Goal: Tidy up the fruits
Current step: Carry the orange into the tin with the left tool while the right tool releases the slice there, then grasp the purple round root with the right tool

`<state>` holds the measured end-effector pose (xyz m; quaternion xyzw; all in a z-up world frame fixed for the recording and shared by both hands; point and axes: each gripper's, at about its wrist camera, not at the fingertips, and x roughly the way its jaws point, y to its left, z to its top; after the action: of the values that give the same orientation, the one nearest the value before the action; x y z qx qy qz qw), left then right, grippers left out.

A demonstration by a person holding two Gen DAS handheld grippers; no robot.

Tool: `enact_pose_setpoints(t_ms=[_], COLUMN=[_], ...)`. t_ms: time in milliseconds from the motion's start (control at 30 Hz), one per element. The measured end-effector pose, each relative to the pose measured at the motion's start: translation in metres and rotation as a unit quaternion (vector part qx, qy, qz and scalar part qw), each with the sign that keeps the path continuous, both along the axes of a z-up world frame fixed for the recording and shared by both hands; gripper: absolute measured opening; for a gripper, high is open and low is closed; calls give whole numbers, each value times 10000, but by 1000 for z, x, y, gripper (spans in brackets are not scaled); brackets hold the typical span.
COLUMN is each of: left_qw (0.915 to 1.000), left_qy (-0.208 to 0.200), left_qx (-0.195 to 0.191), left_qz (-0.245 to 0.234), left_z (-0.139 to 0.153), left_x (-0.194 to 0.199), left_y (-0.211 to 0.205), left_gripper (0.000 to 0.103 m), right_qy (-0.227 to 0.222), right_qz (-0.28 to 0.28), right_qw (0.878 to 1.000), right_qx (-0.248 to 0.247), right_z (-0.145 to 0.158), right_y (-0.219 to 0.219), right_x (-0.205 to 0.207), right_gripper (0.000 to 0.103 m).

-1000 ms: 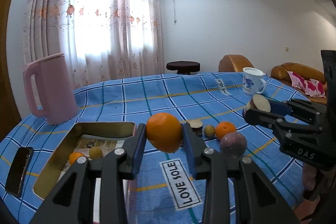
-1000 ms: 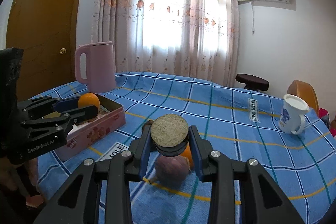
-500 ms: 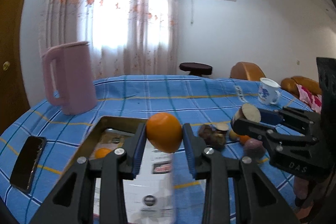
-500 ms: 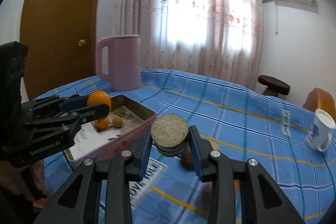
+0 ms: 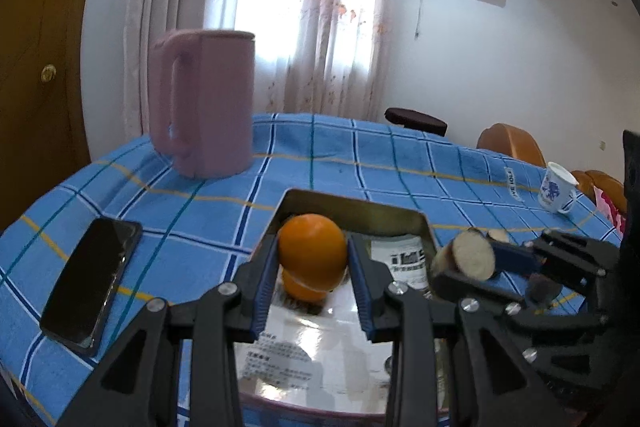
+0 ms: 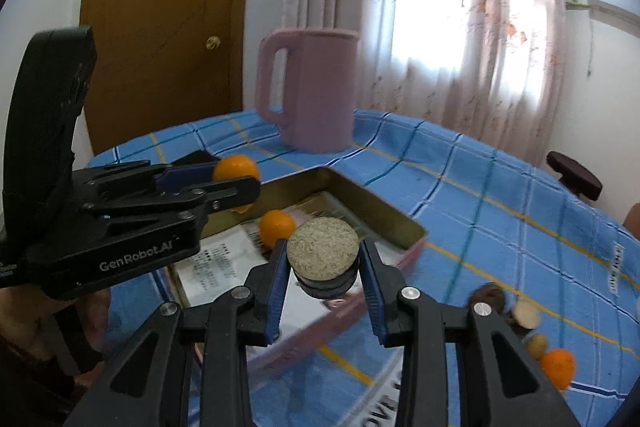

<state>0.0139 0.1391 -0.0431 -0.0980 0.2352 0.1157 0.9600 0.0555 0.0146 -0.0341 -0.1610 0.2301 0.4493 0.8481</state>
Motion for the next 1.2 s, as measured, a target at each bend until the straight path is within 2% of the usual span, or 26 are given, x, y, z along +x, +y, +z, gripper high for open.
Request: enact_pose_setpoints(t_ms=[267,533,600,633,667,767,933,1000,1067,1133,1200], left_qw=[9996,9995,9997,9998,9998,10000,9999,9996,9991,9981,9969], left_qy=[262,273,240,194,151,51,-71,-102,-92,-56,-16], left_qx=[-126,-124,-91,-74,-54,-24,42,79,119,188,256], left_qz=[24,22,56,77,98,52,-101,-252,-404,-579,-747], left_z=[-12,-14,-11,-10,-8,-1,6,8,8,8,8], left_x=[2,1,0,-1,-3,-7,-7,-4,1,6,12], left_y=[12,12,11,10,9,4,-15,-29,-43,-58,-73], left_gripper=[36,39,49,60,66,67,74,75,76,76,76], right_qy=[369,781,744,717,690,613,198,119,90,189,479], right_qz=[137,276,211,166,123,26,-789,-1358,-1872,-2346,-2579], right_qw=[9988,9959,9963,9967,9971,9980,9966,9905,9821,9718,9650], right_qx=[-300,-371,-365,-346,-311,-164,-111,-165,-174,-137,-55], right_z=[-19,-28,-27,-26,-24,-15,2,5,6,4,-1], right_y=[26,37,36,35,32,13,-51,-84,-112,-139,-159], right_x=[3,9,9,9,9,8,11,18,26,35,44], right_gripper=[37,38,47,53,53,53,54,56,64,64,64])
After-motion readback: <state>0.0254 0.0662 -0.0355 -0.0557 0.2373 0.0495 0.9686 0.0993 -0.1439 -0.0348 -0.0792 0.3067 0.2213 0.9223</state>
